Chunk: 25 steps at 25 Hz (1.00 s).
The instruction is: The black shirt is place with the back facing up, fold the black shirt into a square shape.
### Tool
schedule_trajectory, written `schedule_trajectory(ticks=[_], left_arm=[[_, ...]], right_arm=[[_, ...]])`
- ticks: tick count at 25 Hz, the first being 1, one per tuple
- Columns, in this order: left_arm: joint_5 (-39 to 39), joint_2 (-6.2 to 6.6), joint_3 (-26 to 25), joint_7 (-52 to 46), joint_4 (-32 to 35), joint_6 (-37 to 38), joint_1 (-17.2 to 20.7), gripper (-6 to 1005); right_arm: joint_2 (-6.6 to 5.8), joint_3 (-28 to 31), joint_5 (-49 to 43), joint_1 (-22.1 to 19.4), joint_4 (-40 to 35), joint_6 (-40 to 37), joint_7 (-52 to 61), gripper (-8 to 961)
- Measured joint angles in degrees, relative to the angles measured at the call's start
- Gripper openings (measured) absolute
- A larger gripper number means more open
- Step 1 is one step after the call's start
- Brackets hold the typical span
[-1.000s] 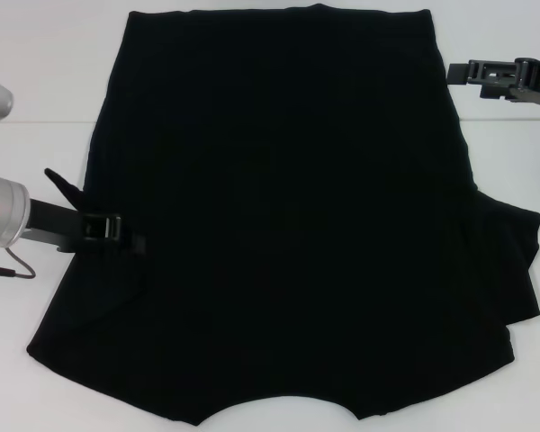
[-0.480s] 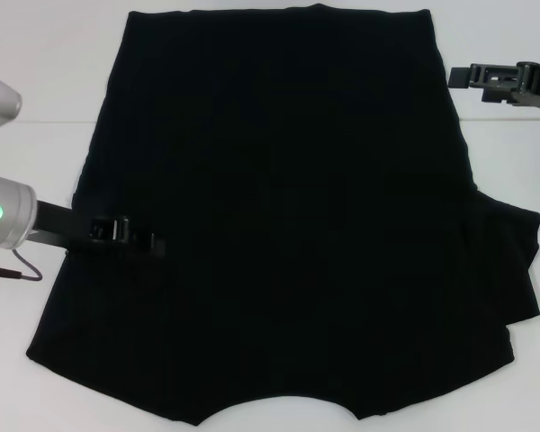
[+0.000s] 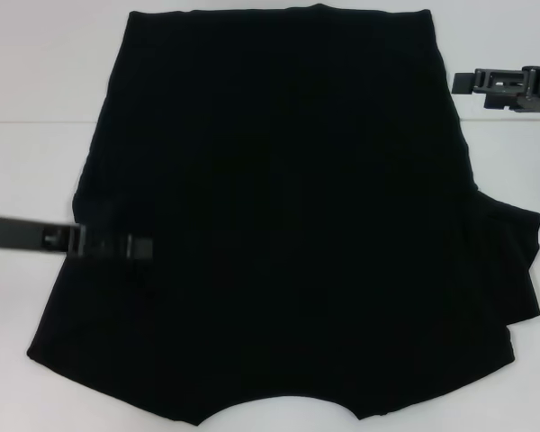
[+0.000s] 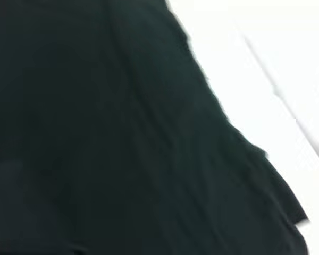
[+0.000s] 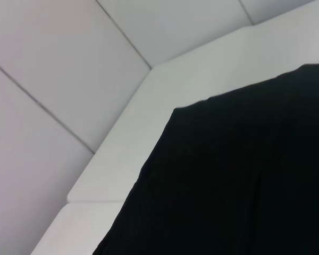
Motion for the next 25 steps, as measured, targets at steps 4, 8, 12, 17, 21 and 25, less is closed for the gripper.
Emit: schedule_trajectory(ticks=[4,8,12,17,21,25], left_arm=[[-0.16,-1.48,-0.05,12.55,0.44,4.25,1.59,500],[-0.19,-3.61,-0.30,16.46,0.97,1.79,2.72,490],[-0.24,-4.10,-0.78,16.33,0.99,-0.29,2.59,489],[-1.42,-4.16,-0.94,16.16,1.10,-0.51,1.72,489],[-2.39,-4.18,-0.94,16.21,1.11,-0.63,1.30,489],[-3.98,-4.14,-0.92,16.26,1.09,-0.72,1.29,488]], right_arm=[[-1.45,-0.11,-0.21,-0.52,0.00,-3.38,0.33,942],[-3.45,-0.34,-1.77,-1.68,-0.02,-6.84,2.59,941],[-4.79,0.01,-9.20,-3.20,-1.23,-10.98,9.14,940],[-5.19,0.04,-12.85,-4.44,-3.10,-13.62,12.78,939],[-5.25,0.28,-15.85,-4.85,-3.76,-15.34,13.98,938],[-5.27,0.50,-19.17,-4.88,-3.69,-16.67,14.21,825]])
